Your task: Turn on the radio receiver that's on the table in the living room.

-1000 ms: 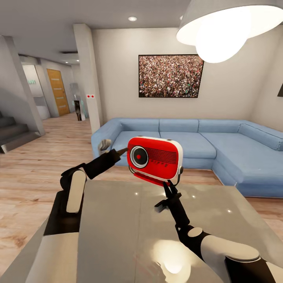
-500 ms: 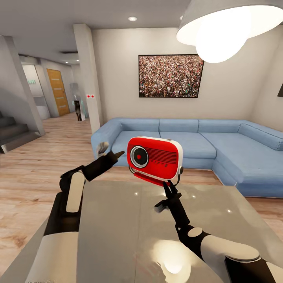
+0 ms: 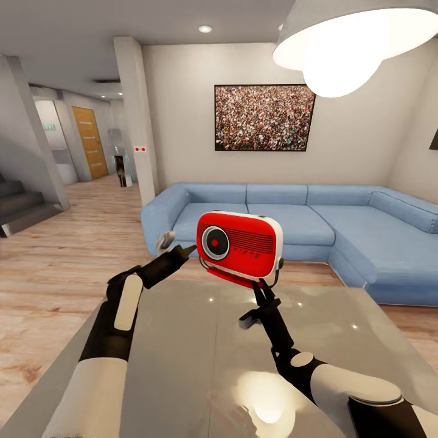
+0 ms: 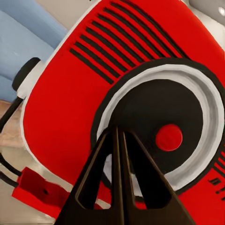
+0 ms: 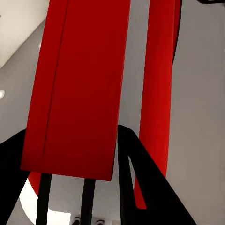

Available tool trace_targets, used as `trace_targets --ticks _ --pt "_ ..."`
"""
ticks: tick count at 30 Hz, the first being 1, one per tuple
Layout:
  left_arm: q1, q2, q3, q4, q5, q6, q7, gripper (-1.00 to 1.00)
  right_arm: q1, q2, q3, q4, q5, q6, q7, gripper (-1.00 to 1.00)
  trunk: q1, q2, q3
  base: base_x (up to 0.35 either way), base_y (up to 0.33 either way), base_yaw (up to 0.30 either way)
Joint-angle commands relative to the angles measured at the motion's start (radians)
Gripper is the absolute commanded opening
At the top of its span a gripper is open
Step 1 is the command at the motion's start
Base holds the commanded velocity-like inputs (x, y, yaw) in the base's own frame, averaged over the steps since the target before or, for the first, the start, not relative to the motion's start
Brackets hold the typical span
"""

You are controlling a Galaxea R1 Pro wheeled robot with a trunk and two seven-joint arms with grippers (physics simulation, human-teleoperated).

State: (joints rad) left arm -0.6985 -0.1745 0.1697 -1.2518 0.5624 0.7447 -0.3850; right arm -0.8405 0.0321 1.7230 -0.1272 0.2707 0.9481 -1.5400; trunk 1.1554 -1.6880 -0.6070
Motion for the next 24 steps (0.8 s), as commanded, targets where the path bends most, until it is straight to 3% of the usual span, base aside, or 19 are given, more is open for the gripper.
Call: trace_targets --ticks 1,5,9,11,22,24 --pt "0.000 0.000 0.000 0.008 0.001 -0.005 0.000 -1.00 0.000 0.000 -0.005 0.000 0.002 0.000 0.000 -1.00 0.000 0.000 0.000 0.000 0.000 0.000" --pt "-0.001 0.000 -0.014 0.030 0.002 -0.022 -0.001 -1.00 0.000 0.000 -0.005 0.000 0.002 0.000 0.000 -1.00 0.000 0.000 0.000 0.000 0.000 0.000" --pt "-0.018 0.000 -0.092 0.089 0.002 -0.034 0.000 -1.00 0.000 0.000 -0.005 0.000 0.002 0.000 0.000 -1.00 0.000 0.000 0.000 0.000 0.000 0.000" --pt "-0.031 0.000 -0.114 0.120 0.002 -0.055 0.000 -1.00 0.000 0.000 -0.005 0.000 0.002 0.000 0.000 -1.00 0.000 0.000 0.000 0.000 0.000 0.000" --pt "-0.060 0.000 -0.136 0.158 0.005 -0.089 -0.009 -1.00 0.000 0.002 -0.005 -0.001 0.005 0.000 0.000 -1.00 0.000 0.000 0.000 0.000 0.000 0.000" --pt "-0.066 0.000 -0.156 0.158 0.006 -0.090 -0.013 -1.00 0.000 0.002 -0.005 -0.001 0.005 0.000 0.000 -1.00 0.000 0.000 0.000 0.000 0.000 0.000"
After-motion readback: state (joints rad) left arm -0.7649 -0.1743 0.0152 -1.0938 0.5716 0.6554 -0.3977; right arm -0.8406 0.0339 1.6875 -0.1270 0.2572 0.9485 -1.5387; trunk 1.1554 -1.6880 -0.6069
